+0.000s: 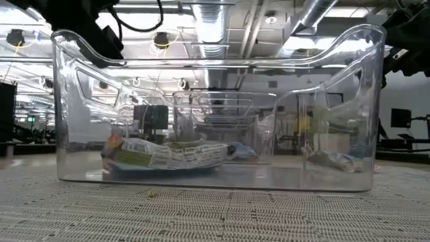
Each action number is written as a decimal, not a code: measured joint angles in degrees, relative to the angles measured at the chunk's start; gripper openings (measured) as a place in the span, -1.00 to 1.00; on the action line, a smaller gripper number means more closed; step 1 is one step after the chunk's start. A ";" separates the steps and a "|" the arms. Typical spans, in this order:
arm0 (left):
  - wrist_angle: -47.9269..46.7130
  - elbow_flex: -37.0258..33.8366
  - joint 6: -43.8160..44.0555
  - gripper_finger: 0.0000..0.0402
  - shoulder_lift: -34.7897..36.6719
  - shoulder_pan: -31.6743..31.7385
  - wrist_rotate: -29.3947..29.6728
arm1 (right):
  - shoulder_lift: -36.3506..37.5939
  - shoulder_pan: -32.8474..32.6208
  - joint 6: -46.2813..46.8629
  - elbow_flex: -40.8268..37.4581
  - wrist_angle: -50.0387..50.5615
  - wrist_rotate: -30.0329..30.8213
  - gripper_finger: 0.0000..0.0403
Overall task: Pick and place Granola Bars by type
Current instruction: Put the yellow granola bar into the top transparent bin
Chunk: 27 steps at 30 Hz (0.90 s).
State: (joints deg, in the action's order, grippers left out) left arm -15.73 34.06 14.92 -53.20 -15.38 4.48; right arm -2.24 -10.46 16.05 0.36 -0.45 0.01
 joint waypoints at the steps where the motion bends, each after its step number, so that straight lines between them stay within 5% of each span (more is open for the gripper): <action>1: 0.06 -0.01 -0.02 -0.21 0.66 0.00 0.08 | 0.00 0.00 0.02 -0.02 0.00 0.00 0.24; 6: 0.33 -2.74 -0.81 -0.21 5.39 0.36 -0.13 | 0.00 0.01 0.01 0.00 0.00 0.00 0.24; 18: 7.60 -22.70 3.06 -0.21 28.30 1.74 -1.17 | 0.00 0.00 0.02 -0.02 0.00 0.00 0.24; 27: 7.82 -28.55 -3.40 -0.21 43.94 4.61 -1.66 | 0.00 0.01 0.01 0.00 0.00 0.00 0.24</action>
State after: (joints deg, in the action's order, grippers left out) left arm -7.91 5.52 11.52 -9.26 -10.77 2.82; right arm -2.24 -10.45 16.06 0.36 -0.45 0.01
